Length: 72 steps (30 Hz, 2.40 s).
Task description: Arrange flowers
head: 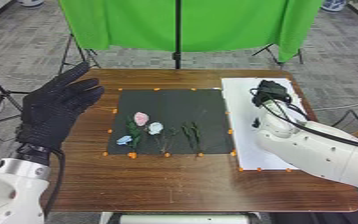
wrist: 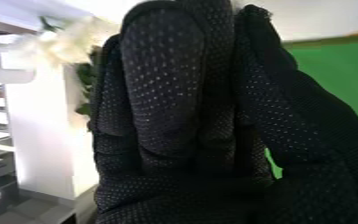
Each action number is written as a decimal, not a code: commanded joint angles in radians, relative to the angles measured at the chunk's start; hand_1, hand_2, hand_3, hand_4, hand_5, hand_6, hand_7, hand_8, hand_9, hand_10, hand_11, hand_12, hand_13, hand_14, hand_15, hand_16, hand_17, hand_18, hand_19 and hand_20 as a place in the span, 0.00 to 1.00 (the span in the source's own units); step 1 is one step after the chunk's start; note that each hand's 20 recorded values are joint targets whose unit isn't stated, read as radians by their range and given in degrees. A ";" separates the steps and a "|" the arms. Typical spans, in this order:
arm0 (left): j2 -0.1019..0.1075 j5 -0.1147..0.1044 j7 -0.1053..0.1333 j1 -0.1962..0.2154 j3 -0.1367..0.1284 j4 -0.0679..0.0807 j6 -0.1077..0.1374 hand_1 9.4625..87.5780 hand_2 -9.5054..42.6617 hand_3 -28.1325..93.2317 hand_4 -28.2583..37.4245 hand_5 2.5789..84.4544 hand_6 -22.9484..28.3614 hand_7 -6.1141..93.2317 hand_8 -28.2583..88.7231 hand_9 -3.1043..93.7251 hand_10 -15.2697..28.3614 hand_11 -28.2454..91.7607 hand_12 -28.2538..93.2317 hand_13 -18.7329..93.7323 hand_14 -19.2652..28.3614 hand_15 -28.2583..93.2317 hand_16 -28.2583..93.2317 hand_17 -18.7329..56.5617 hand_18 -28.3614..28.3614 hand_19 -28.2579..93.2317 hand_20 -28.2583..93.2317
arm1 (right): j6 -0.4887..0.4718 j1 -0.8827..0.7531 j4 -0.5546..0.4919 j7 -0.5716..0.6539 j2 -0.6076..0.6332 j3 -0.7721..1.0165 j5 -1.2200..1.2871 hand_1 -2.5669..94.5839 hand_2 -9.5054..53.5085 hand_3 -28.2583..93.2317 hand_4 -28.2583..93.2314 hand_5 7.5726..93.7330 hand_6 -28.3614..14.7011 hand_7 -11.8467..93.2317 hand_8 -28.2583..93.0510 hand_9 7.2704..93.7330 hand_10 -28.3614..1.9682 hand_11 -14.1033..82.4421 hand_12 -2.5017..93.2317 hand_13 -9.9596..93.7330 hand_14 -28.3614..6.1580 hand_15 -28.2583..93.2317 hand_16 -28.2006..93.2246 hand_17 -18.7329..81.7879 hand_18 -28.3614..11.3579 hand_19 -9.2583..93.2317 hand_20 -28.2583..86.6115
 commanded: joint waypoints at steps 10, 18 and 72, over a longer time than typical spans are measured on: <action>-0.011 0.017 -0.025 0.005 -0.006 -0.017 -0.012 0.19 0.32 0.87 0.09 0.43 0.64 0.22 0.15 0.38 0.85 0.49 0.33 0.37 1.00 0.66 0.16 0.12 0.94 0.68 0.45 | 0.005 0.040 -0.150 -0.025 -0.049 0.034 -0.092 0.58 0.00 0.83 0.00 0.89 0.72 0.33 0.27 1.00 0.73 0.31 0.30 0.96 0.79 0.65 0.41 0.64 0.35 1.00 0.20; -0.018 0.014 -0.016 0.041 -0.024 -0.023 0.000 0.19 0.32 0.87 0.09 0.43 0.64 0.22 0.15 0.38 0.85 0.49 0.33 0.38 1.00 0.66 0.16 0.12 0.94 0.69 0.45 | -0.136 -0.004 -0.143 0.055 0.002 0.116 -0.020 0.44 0.00 0.87 0.00 0.62 0.62 0.25 0.14 0.91 0.56 0.38 0.21 0.92 0.69 0.67 0.39 0.61 0.23 1.00 0.23; -0.002 0.010 -0.018 -0.014 0.019 -0.009 -0.017 0.19 0.32 0.87 0.09 0.43 0.64 0.22 0.16 0.38 0.85 0.49 0.33 0.38 1.00 0.66 0.16 0.13 0.94 0.69 0.45 | 0.041 -0.007 -0.015 0.028 0.013 -0.094 -0.083 0.60 0.00 0.77 0.00 0.84 0.73 0.34 0.24 1.00 0.79 0.32 0.31 0.94 0.76 0.63 0.40 0.66 0.34 0.98 0.10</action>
